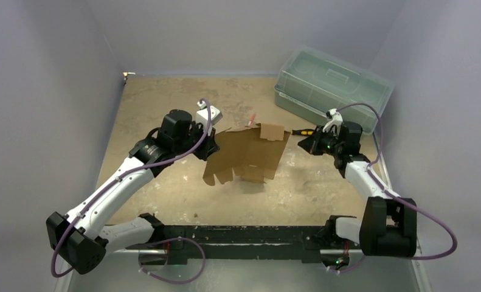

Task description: Fold the paper box

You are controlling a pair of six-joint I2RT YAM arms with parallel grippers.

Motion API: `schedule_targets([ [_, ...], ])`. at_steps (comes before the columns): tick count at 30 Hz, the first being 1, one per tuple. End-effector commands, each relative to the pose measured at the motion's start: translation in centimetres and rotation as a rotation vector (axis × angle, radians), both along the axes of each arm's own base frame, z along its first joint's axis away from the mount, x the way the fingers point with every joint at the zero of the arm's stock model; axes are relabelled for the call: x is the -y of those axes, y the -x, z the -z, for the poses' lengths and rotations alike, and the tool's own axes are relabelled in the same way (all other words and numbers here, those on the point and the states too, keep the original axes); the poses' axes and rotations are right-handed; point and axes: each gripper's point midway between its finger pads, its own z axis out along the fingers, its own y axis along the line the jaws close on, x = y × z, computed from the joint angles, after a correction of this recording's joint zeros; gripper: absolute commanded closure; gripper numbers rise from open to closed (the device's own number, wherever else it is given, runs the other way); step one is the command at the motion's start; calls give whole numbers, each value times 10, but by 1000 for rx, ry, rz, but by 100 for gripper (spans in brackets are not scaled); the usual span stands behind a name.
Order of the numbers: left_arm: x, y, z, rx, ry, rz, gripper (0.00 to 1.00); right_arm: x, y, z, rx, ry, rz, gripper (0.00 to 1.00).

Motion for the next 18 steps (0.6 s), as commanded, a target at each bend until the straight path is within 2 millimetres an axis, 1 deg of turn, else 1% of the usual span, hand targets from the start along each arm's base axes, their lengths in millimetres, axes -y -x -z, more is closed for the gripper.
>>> schedule_targets([
  [1, 8, 0, -14, 27, 80, -5, 100, -25, 6, -7, 2, -72, -96, 99],
  [3, 10, 2, -13, 17, 93, -6, 100, -29, 7, -12, 20, -73, -120, 99],
  [5, 11, 4, -11, 12, 105, 0, 100, -30, 6, -19, 46, -67, -126, 98],
  [10, 10, 7, -9, 16, 111, 2, 100, -25, 2, -42, 148, -25, -114, 91],
  [12, 9, 8, -10, 20, 109, 5, 100, -26, 3, -52, 194, -10, -139, 82],
  [14, 8, 8, -10, 25, 106, 8, 100, -32, 8, -56, 212, -21, -189, 68],
  [15, 8, 8, -11, 26, 107, 10, 100, -35, 10, -56, 209, -36, -212, 60],
  [17, 9, 8, -12, 29, 107, 16, 100, -41, 13, -49, 175, -73, -247, 43],
  [18, 10, 8, -13, 32, 109, 18, 100, -43, 13, -44, 157, -86, -262, 37],
])
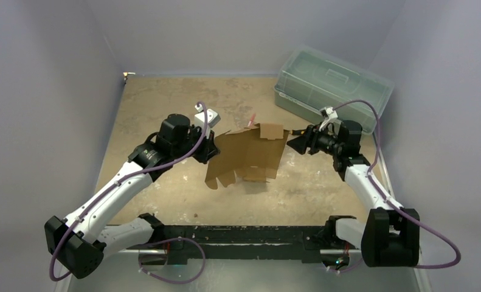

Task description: Fold the paper box

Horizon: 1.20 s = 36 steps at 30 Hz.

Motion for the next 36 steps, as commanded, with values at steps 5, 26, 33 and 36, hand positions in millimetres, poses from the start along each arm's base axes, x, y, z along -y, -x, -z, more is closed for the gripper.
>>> schedule_targets([
  [5, 8, -1, -17, 54, 43, 36, 100, -16, -1, 2, -9, -58, -131, 31],
  [26, 24, 3, -15, 68, 92, 134, 100, -25, -15, 22, -84, -54, -126, 49],
  [33, 29, 0, -12, 61, 102, 148, 100, -30, -17, 14, -63, -40, -111, 69],
  [36, 30, 0, -10, 58, 104, 146, 100, -29, -17, 9, -39, -32, -105, 76],
])
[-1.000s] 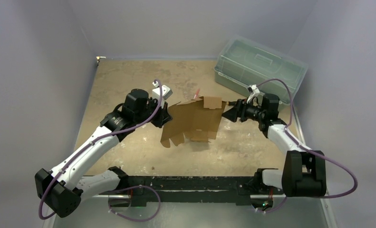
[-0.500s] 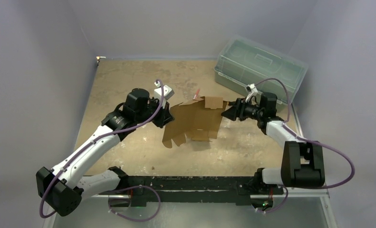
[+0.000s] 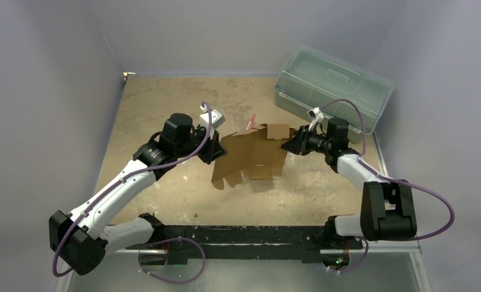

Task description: Fold the paper box

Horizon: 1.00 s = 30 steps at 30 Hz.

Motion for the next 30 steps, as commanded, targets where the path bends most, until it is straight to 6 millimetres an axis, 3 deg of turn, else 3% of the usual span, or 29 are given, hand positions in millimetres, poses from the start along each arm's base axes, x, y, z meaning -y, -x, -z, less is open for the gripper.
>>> schedule_targets([
  [1, 8, -4, -10, 45, 44, 27, 100, 2, -14, -33, 121, 10, 23, 76],
  [6, 4, -7, -8, 41, 37, -2, 100, 4, -12, -46, 178, 57, -32, 69],
  [10, 1, -7, -4, 37, 26, -13, 100, 19, -7, -45, 179, 33, -51, 52],
  [19, 2, -3, -5, 37, 47, -10, 100, 36, -17, -19, 126, 66, 36, 24],
  [25, 2, -2, -7, 38, 53, -3, 100, 31, -20, 2, 35, 47, -10, 28],
  [30, 3, -3, -6, 32, 58, -13, 100, 26, -12, -9, 81, 18, -39, 45],
])
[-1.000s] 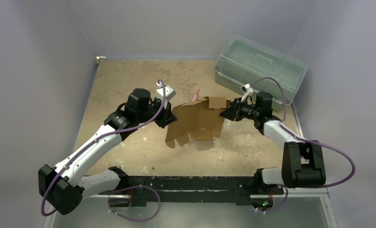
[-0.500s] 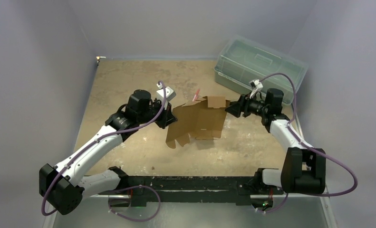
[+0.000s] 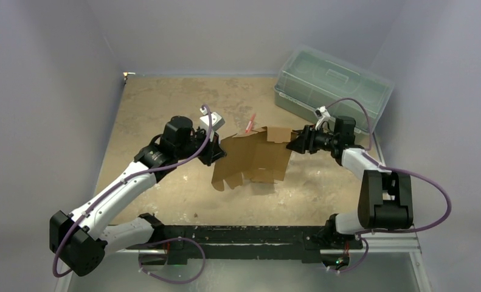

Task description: Fold the paper box

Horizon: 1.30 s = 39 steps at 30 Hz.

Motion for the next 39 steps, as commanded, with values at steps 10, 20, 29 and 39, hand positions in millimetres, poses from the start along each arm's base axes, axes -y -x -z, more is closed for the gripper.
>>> schedule_targets([
  [10, 14, 1, -28, 11, 130, 13, 100, -20, 7, -44, 163, -56, -118, 84],
  [20, 36, 8, -32, -44, 250, 104, 100, -19, 2, -56, 166, -23, 12, 100],
  [29, 48, 7, -44, -48, 344, 142, 100, 0, -7, -46, 115, 58, 150, 100],
  [39, 44, -9, -31, -137, 384, 71, 100, 4, -13, -40, 109, 131, 155, 100],
])
